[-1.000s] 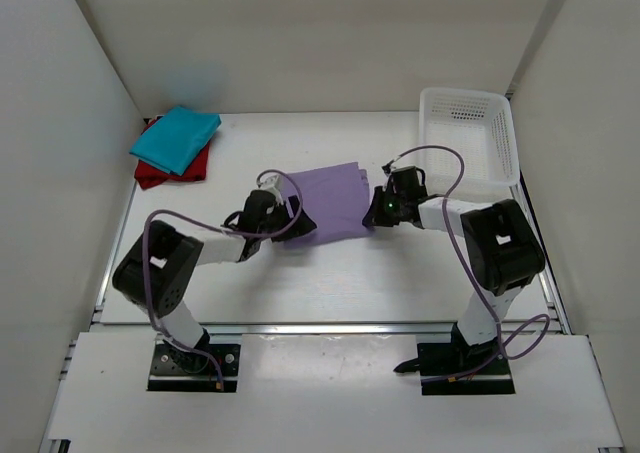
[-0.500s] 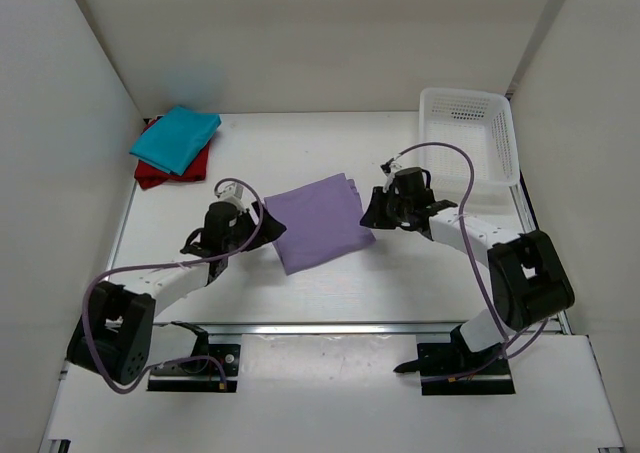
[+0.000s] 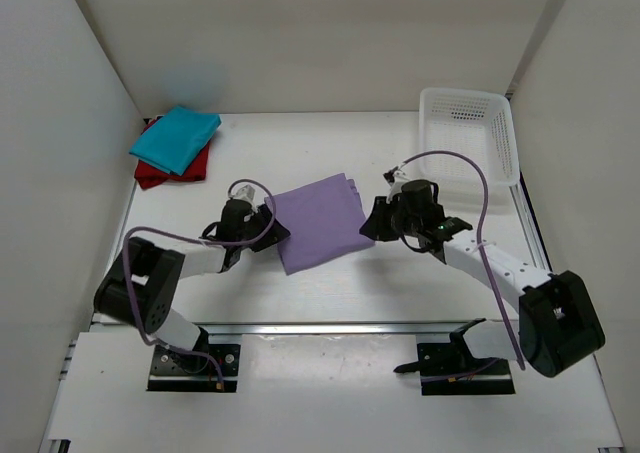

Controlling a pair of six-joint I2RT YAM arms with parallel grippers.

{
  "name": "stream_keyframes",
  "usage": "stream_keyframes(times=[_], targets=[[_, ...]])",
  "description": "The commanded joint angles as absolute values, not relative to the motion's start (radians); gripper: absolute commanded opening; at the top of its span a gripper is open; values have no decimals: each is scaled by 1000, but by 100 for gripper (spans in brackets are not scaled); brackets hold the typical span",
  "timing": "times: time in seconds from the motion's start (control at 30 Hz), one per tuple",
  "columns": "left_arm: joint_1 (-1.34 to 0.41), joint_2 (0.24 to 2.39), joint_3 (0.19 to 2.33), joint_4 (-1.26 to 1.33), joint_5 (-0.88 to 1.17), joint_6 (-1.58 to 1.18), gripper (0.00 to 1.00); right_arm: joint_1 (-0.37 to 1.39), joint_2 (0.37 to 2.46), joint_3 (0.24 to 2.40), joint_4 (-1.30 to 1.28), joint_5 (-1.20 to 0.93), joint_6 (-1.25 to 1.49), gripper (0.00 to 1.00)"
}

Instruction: Fold and stack the t-shirts

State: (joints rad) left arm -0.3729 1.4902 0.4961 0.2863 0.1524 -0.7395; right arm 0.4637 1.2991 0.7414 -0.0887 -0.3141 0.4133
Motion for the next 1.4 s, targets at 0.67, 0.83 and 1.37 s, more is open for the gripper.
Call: stream_keyframes(times=[0.67,0.83,1.37], targets=[[-249,1980,1740,-243,118,-511,0,358,1137,546,54,-436,482,14],[-56,2089,2089,-422,124,-469,0,360,1158,564,54,-449,480,14],[443,1758,1198,31,246,-781,98,443,1177,500,98,-476,489,14]])
